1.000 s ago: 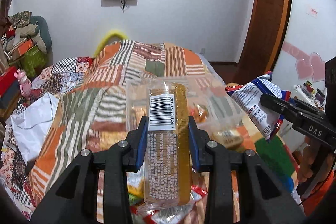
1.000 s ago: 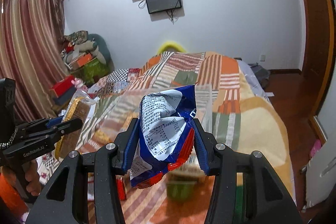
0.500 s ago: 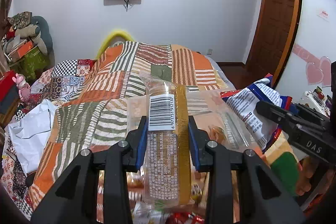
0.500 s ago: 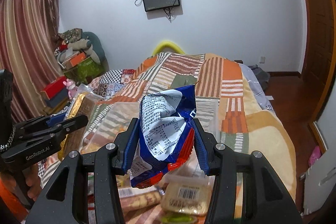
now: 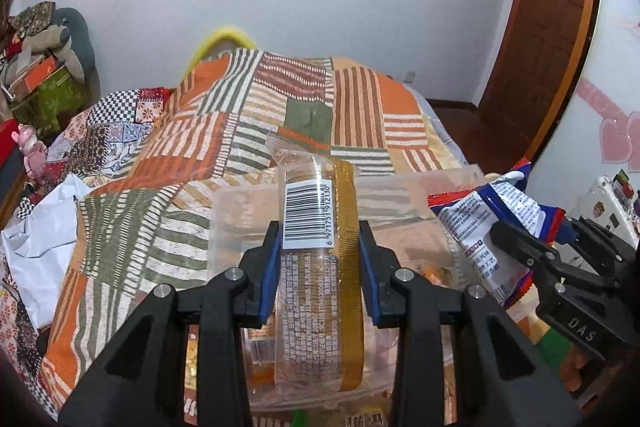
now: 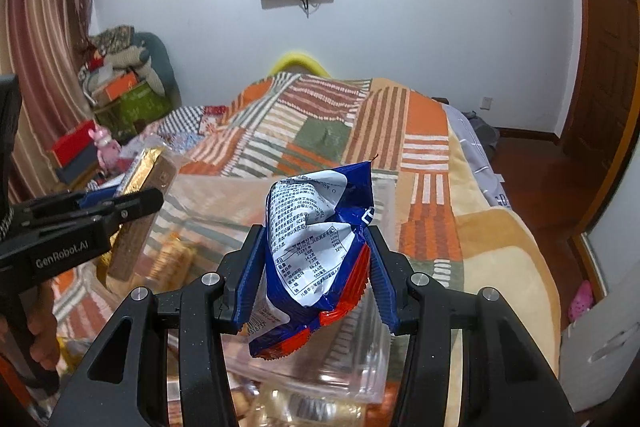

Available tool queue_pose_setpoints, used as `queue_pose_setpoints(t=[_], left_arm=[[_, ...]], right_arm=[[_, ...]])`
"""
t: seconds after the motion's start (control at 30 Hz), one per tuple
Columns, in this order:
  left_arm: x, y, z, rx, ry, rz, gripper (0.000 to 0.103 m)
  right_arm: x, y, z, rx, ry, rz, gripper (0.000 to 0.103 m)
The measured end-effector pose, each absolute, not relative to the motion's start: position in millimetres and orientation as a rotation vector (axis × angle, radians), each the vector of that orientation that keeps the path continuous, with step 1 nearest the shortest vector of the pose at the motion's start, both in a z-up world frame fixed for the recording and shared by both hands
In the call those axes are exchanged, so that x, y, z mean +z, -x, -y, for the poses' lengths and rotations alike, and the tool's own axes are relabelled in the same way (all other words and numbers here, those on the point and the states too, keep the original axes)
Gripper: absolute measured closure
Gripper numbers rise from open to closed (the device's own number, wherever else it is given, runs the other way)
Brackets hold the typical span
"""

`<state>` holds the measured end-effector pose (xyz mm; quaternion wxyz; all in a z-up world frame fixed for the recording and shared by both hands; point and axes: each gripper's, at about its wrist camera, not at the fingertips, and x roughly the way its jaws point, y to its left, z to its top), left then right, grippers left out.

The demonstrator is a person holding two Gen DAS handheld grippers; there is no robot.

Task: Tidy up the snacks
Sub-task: 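Carry the bread roll and chip bag over the clear box and release them, then grasp the yellow fries bag with the left tool while the right tool grasps the green jelly cup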

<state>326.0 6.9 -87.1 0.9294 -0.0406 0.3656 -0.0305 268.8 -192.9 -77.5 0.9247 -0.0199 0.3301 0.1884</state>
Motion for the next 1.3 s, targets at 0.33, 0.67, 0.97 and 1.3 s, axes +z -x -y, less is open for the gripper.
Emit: queue_pose_setpoints(t=[0.33, 0.67, 0.97, 1.3], left_arm=[[-112, -340, 7, -0.072, 0.048, -0.833, 0.066], [-88, -319, 11, -0.08, -0.008, -0.76, 0.065], [-69, -279, -2, -0.108, 0.014, -0.726, 0.048], [-66, -216, -18, -0.109, 0.005, -0.736, 0.037]], right_arm=[[-92, -273, 192, 0.388, 0.069, -0.714, 0.057], [-85, -267, 193, 0.382, 0.075, -0.721, 0.038], [-61, -235, 200, 0.392, 0.113, -0.657, 0.031], [-53, -195, 202, 0.426, 0.124, -0.616, 0.027]])
